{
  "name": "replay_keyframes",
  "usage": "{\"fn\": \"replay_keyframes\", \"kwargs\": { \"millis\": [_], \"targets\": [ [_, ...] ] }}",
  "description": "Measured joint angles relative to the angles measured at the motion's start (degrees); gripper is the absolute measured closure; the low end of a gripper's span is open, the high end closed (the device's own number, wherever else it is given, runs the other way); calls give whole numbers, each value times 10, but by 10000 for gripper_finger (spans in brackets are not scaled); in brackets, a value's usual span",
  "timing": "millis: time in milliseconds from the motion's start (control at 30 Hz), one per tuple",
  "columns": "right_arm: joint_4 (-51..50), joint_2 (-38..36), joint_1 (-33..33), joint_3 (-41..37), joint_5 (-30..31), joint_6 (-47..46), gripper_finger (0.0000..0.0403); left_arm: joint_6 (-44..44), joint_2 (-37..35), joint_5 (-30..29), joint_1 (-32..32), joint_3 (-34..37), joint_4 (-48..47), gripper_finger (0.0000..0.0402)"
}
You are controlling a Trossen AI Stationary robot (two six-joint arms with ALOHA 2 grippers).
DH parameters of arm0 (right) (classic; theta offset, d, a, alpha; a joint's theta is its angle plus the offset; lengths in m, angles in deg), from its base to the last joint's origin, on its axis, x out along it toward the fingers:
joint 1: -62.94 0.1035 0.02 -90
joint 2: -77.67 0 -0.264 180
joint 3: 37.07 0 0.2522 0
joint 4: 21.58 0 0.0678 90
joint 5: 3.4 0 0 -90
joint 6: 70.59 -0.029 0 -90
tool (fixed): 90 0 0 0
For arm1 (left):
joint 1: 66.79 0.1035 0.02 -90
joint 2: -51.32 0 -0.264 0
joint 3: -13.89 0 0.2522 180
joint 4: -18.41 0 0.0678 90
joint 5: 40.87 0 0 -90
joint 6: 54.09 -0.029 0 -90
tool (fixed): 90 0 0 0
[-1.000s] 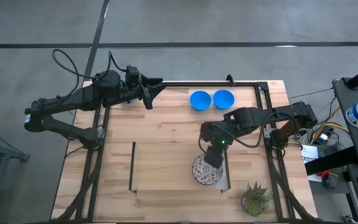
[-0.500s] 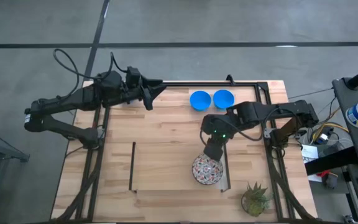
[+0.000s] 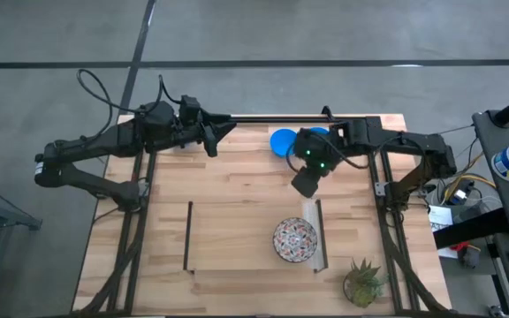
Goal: Pick & Place Mini bowls
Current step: Put the right blue bowl on the shelf
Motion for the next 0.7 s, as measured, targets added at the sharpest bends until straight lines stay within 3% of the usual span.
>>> {"fn": "replay_keyframes", "kwargs": {
  "millis": [267, 500, 700],
  "targets": [
    [-14, -6, -81, -53, -67, 25, 299, 20, 0, 4, 0, 0, -28, 218],
    [-8, -45, -169, -140, -68, 58, 271, 33, 0, 15, 0, 0, -32, 218],
    [56, -75, -265, -217, -71, 27, 246, 36, 0, 15, 0, 0, -32, 218]
  ]
}}
